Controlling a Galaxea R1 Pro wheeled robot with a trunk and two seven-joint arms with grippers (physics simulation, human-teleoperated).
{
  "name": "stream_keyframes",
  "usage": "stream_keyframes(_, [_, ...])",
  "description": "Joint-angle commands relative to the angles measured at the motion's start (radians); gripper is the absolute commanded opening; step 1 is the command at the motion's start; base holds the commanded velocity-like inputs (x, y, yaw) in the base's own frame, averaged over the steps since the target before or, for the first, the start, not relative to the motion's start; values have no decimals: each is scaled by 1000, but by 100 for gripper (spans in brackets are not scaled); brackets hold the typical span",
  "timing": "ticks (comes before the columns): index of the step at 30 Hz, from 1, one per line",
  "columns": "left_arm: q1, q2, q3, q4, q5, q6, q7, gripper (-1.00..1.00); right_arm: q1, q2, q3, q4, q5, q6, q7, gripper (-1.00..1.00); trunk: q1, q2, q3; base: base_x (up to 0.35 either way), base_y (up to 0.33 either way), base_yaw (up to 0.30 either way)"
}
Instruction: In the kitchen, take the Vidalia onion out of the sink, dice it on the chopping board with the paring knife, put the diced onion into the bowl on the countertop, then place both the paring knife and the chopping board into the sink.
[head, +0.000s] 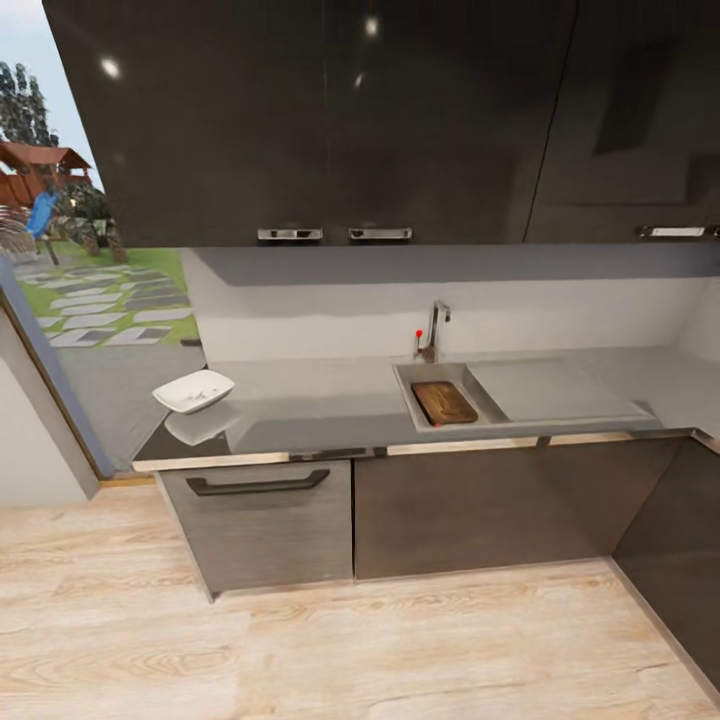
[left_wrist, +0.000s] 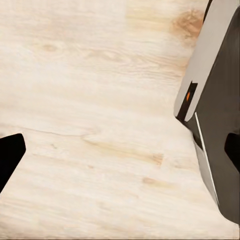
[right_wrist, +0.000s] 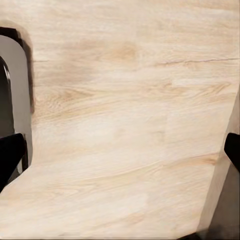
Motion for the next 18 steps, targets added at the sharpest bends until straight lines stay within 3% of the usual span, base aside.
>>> stream_keyframes(1, [16, 0, 6, -2, 1, 6, -3, 100, 12, 0, 8, 0, -6, 3, -2, 100, 1, -2, 0, 0, 0, 0])
stream_keyframes(4, [44, -3, 6, -2, 1, 6, -2, 100, 35, 0, 8, 1, -7, 8, -2, 100, 1, -2, 5, 0, 0, 0])
stream_keyframes(6, [60, -31, 5, -2, 1, 5, -2, 100, 47, 1, 8, 1, -8, 10, -2, 100, 1, -2, 8, 0, 0, 0])
stream_keyframes(10, [64, -55, 6, -3, 0, 0, 1, 100, 51, 1, 6, -1, -10, 6, -2, 100, 1, -2, 14, 0, 0, 0])
stream_keyframes(18, [66, -69, 5, -13, -1, -3, 2, 100, 52, 17, -4, -5, -10, 0, 2, 100, 1, -2, 16, 0, 0, 0])
